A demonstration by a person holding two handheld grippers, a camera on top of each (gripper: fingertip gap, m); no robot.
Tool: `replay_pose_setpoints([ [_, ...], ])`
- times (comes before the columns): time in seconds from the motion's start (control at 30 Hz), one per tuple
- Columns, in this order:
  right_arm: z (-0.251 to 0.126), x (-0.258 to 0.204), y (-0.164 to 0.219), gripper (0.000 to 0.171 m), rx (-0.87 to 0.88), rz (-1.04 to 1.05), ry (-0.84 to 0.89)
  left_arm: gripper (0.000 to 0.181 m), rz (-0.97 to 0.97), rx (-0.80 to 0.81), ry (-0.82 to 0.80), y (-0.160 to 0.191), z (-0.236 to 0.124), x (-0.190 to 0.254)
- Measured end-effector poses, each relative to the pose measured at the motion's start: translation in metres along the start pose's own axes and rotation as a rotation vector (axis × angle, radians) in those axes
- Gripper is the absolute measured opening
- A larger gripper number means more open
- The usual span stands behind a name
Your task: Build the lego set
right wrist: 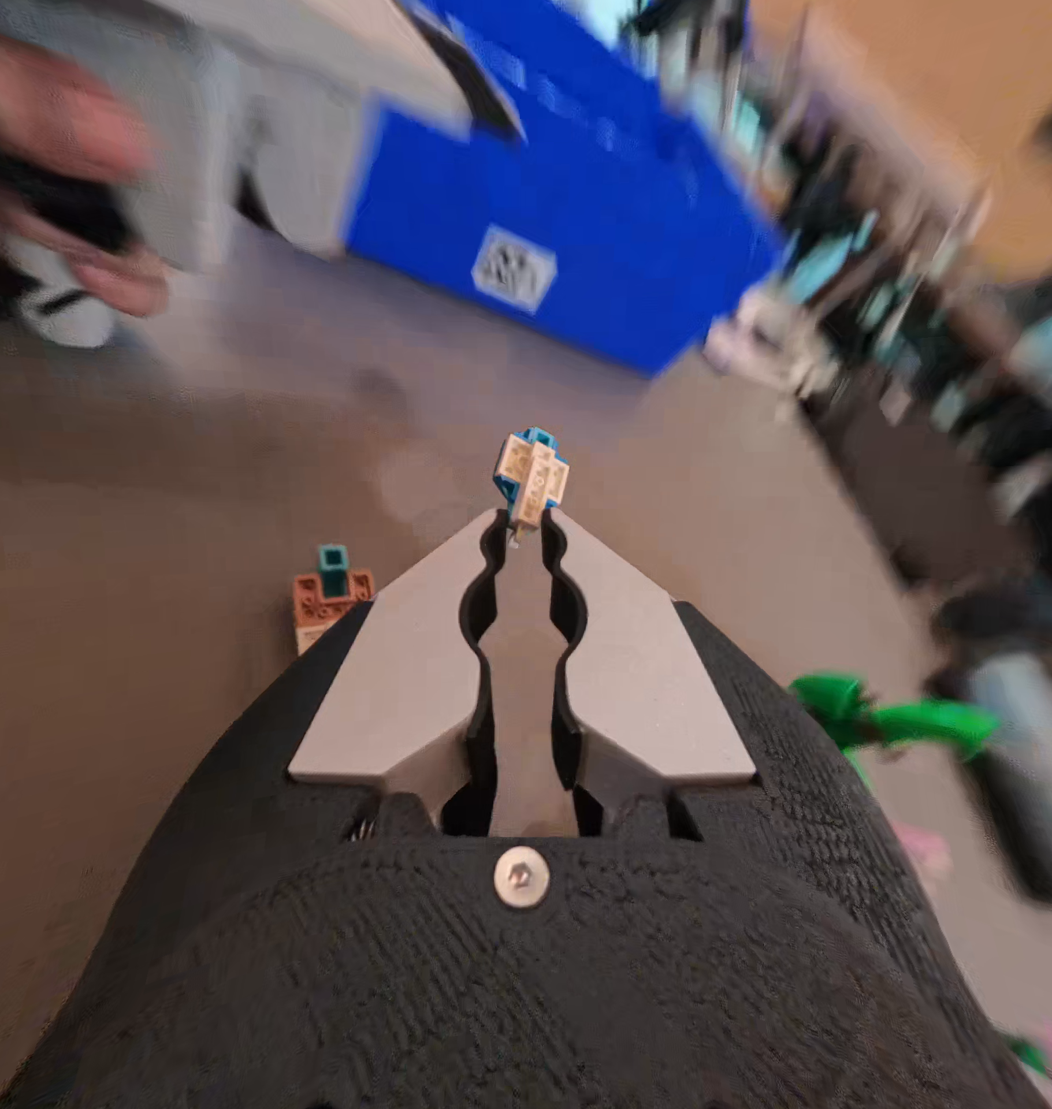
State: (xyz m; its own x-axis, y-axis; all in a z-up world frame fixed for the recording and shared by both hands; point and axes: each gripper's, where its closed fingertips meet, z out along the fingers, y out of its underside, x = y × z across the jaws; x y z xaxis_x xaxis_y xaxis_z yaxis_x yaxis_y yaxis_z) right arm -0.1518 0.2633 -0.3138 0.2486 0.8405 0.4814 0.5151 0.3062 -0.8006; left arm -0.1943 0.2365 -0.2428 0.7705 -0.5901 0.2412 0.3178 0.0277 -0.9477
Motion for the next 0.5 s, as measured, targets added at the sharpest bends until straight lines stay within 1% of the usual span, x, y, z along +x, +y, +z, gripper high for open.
replay_pose_setpoints([
  [0.07, -0.014, -0.006, -0.031, 0.009, 0.177, -0.236, 0.068, 0.054, -0.137, -0.075, 0.060, 0.011, 0.003, 0.004],
  [0.1, -0.020, -0.011, -0.041, 0.009, 0.232, -0.336, 0.095, 0.057, -0.218, -0.110, 0.110, 0.017, 0.004, 0.009],
  [0.13, -0.023, -0.018, -0.048, 0.009, 0.268, -0.411, 0.103, 0.052, -0.298, -0.130, 0.174, 0.019, 0.005, 0.015],
  [0.17, -0.026, -0.021, -0.052, 0.009, 0.288, -0.451, 0.122, 0.038, -0.368, -0.141, 0.247, 0.019, 0.004, 0.022],
  [0.2, -0.027, -0.023, -0.054, 0.009, 0.296, -0.469, 0.128, 0.023, -0.425, -0.150, 0.301, 0.018, 0.003, 0.027],
  [0.23, -0.028, -0.025, -0.056, 0.009, 0.309, -0.476, 0.128, 0.012, -0.464, -0.163, 0.322, 0.020, 0.002, 0.028],
  [0.3, -0.031, -0.023, -0.057, 0.008, 0.328, -0.474, 0.136, 0.015, -0.515, -0.184, 0.345, 0.022, 0.002, 0.029],
  [0.37, -0.033, -0.020, -0.057, 0.008, 0.337, -0.466, 0.144, 0.027, -0.544, -0.226, 0.359, 0.027, 0.001, 0.030],
  [0.4, -0.034, -0.019, -0.056, 0.008, 0.338, -0.463, 0.141, 0.026, -0.536, -0.246, 0.365, 0.029, 0.000, 0.031],
  [0.43, -0.034, -0.019, -0.055, 0.008, 0.335, -0.463, 0.134, 0.016, -0.533, -0.252, 0.391, 0.029, -0.001, 0.035],
  [0.47, -0.034, -0.019, -0.053, 0.008, 0.328, -0.472, 0.132, 0.012, -0.525, -0.254, 0.397, 0.029, -0.001, 0.037],
  [0.5, -0.033, -0.019, -0.052, 0.008, 0.320, -0.482, 0.136, 0.012, -0.510, -0.258, 0.386, 0.030, -0.001, 0.036],
])
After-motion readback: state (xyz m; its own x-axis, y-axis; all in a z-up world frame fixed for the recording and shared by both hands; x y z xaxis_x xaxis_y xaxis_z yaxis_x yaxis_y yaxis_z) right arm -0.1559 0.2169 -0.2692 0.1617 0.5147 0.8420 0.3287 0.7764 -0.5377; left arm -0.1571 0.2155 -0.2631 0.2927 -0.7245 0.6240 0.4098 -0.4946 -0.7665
